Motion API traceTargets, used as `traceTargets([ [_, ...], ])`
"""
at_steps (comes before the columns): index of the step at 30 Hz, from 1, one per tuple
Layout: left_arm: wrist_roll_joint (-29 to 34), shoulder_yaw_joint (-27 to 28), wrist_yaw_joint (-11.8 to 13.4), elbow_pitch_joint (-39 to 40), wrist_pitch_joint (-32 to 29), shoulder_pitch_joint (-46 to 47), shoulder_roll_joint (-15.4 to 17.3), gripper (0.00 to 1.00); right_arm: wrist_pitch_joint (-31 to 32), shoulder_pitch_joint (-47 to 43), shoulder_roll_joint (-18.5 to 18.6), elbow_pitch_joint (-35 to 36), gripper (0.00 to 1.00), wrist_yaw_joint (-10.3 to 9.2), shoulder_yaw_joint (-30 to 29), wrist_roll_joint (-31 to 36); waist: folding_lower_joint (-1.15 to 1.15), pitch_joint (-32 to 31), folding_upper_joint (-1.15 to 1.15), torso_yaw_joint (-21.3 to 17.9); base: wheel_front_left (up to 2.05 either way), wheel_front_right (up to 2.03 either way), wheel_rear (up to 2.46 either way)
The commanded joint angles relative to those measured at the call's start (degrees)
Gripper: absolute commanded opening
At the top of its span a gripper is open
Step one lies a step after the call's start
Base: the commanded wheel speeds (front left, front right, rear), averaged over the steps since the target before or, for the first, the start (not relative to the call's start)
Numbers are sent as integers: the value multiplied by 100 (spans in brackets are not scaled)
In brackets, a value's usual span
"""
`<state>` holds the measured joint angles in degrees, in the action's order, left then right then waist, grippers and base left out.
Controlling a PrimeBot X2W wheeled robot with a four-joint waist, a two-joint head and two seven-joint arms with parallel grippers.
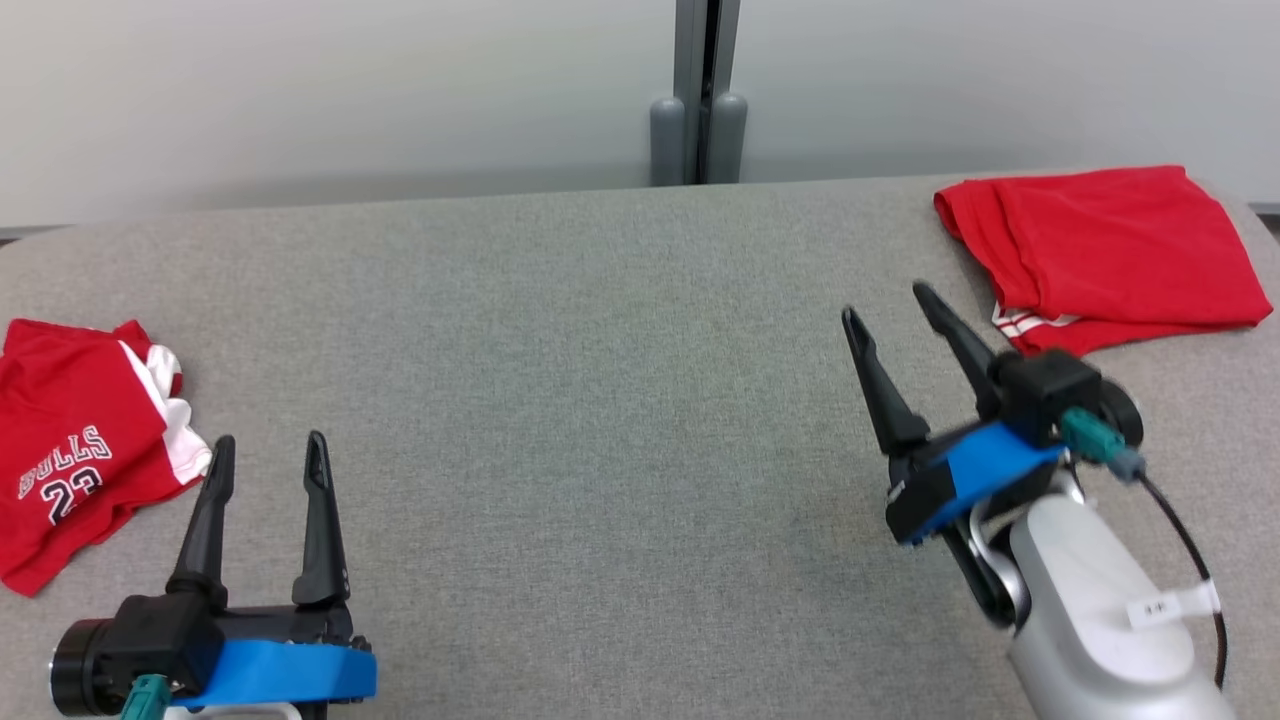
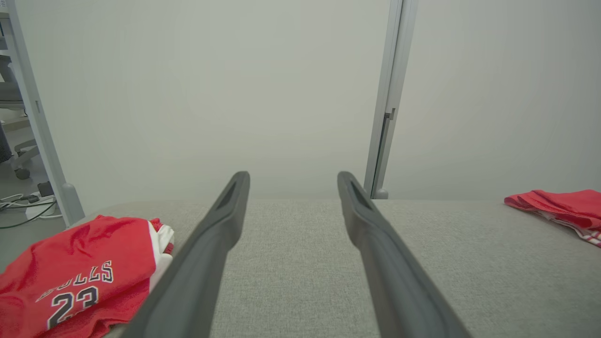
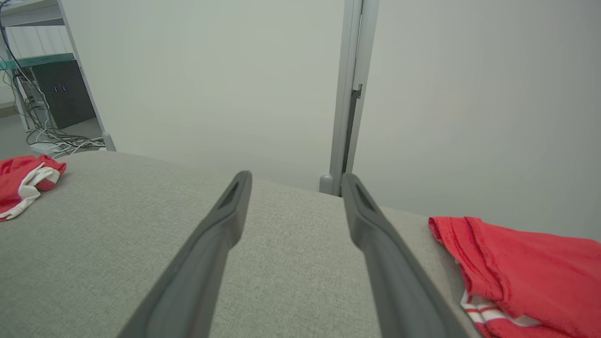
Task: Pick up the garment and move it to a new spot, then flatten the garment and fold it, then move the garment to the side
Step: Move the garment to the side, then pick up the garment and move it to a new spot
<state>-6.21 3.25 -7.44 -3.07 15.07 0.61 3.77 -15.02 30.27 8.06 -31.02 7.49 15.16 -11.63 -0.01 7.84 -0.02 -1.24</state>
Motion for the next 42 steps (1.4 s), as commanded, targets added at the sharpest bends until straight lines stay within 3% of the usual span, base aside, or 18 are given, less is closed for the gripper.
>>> traceTargets([
  [1, 20, -6, -9, -52, 14, -71, -12, 100, -20, -297, -3, 107, 100, 1, -73, -10, 1, -103, 2, -3, 0, 0, 0],
  [20, 64, -133, -9, -388, 14, -446, -70, 100, -20, -2209, -349, 1194, 100, 1, -907, 347, 1, -662, 2, 6, 0, 0, 0],
  [42, 242, -87, -9, -585, 13, -454, -55, 100, -21, -2995, -518, 1786, 100, 1, -1379, 470, 1, -808, 2, 44, 0, 0, 0],
])
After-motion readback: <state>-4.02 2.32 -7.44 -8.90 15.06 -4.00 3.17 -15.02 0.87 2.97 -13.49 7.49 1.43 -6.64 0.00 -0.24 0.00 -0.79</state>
